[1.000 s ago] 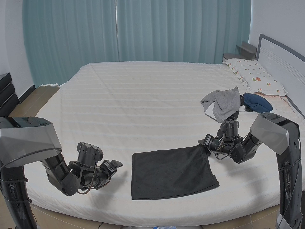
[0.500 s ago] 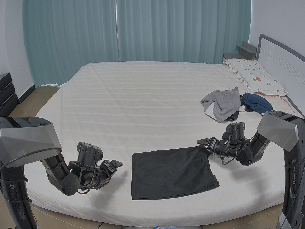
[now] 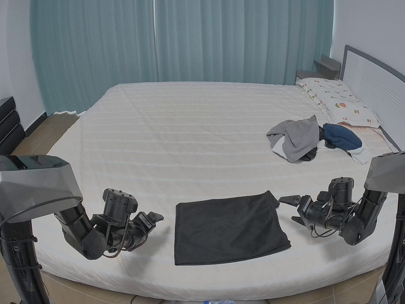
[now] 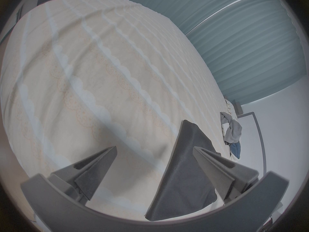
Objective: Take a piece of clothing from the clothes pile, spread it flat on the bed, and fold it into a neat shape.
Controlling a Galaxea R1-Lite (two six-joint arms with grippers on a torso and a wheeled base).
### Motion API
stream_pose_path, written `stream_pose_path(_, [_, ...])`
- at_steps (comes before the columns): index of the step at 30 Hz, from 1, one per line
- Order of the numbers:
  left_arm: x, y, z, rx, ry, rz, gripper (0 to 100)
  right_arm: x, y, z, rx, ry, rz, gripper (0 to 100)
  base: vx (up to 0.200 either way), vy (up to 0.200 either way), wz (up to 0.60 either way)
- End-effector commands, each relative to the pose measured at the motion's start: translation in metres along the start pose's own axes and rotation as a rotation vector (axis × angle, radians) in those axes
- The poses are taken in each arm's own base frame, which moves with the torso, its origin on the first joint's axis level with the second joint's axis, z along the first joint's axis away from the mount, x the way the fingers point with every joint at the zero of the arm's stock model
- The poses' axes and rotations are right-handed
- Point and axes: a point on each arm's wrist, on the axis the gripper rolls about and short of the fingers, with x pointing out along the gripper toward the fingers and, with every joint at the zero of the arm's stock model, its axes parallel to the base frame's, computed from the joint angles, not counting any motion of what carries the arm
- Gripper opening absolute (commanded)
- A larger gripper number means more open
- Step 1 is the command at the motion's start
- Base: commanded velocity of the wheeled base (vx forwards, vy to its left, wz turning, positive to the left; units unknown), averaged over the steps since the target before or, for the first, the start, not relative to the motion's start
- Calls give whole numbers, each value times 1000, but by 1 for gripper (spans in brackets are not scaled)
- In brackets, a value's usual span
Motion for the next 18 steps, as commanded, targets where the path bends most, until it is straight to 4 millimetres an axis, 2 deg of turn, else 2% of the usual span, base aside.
stream_pose_path(1, [0, -2, 0, 0, 0, -5, 100, -9, -7, -11, 38, 26, -20, 100, 0, 0, 0])
stream_pose_path(9, [3, -6, 2, -15, -7, -22, 100, -5, -8, -12, 32, 28, -20, 100, 0, 0, 0])
stream_pose_path(18, [28, -24, 12, -8, -38, -68, 100, -5, -12, -15, 38, 42, -33, 100, 0, 0, 0])
